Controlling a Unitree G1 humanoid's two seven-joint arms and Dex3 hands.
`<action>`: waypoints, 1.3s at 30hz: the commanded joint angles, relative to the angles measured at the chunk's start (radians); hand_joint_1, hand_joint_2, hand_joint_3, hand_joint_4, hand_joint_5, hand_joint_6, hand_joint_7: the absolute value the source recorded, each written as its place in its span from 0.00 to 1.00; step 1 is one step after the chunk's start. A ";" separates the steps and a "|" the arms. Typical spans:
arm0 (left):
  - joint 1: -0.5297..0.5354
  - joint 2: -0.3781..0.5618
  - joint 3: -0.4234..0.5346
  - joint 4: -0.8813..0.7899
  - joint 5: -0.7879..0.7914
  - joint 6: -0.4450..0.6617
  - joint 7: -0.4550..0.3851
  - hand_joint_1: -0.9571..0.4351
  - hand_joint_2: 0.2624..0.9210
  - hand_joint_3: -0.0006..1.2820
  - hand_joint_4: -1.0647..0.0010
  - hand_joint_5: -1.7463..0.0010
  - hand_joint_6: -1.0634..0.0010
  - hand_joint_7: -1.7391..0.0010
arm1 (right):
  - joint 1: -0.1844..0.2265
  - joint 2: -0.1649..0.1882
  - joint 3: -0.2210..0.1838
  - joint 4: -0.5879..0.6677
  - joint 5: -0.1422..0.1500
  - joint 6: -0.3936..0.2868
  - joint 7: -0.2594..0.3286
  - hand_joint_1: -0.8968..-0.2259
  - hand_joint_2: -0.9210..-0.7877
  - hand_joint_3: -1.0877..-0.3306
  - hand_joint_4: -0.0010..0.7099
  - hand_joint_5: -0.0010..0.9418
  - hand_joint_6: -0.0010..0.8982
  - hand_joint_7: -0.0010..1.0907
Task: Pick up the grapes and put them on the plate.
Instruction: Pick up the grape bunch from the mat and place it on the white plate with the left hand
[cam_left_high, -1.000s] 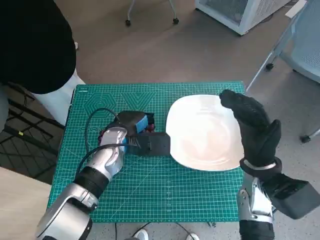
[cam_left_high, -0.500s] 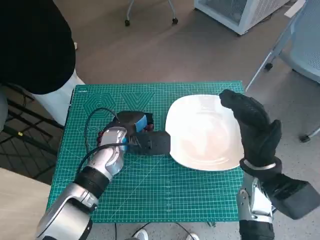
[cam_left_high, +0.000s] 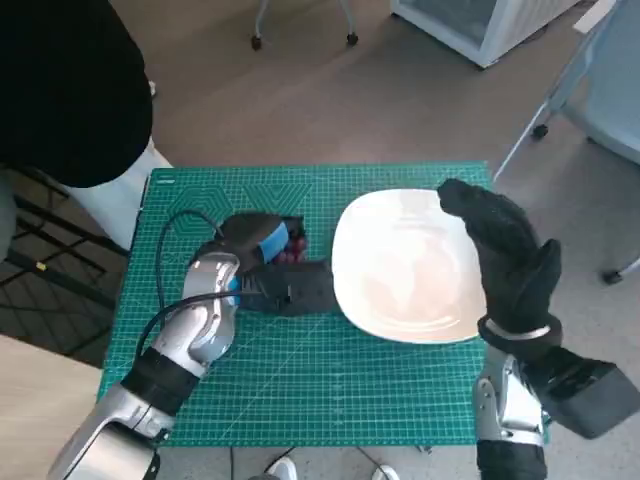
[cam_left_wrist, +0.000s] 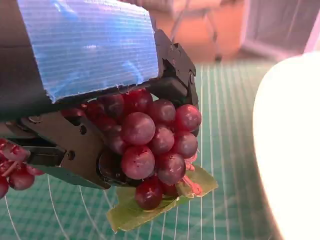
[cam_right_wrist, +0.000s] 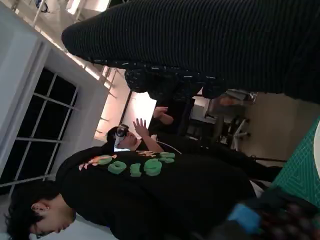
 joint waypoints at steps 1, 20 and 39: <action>0.029 0.036 0.025 -0.121 0.020 0.013 -0.018 0.69 1.00 0.09 0.41 0.21 0.44 0.40 | 0.021 0.008 0.000 0.004 -0.005 0.010 -0.009 0.37 0.00 0.47 0.43 0.00 0.01 0.40; 0.103 0.094 0.132 -0.504 0.048 -0.023 -0.034 0.69 1.00 0.09 0.41 0.24 0.44 0.37 | 0.021 0.012 -0.004 0.001 0.000 0.009 -0.008 0.37 0.00 0.47 0.43 0.00 0.01 0.40; 0.039 0.016 0.111 -0.464 0.024 -0.088 -0.051 0.69 1.00 0.14 0.50 0.24 0.50 0.26 | 0.030 0.003 -0.014 -0.004 0.014 0.000 0.010 0.36 0.00 0.48 0.44 0.00 0.02 0.40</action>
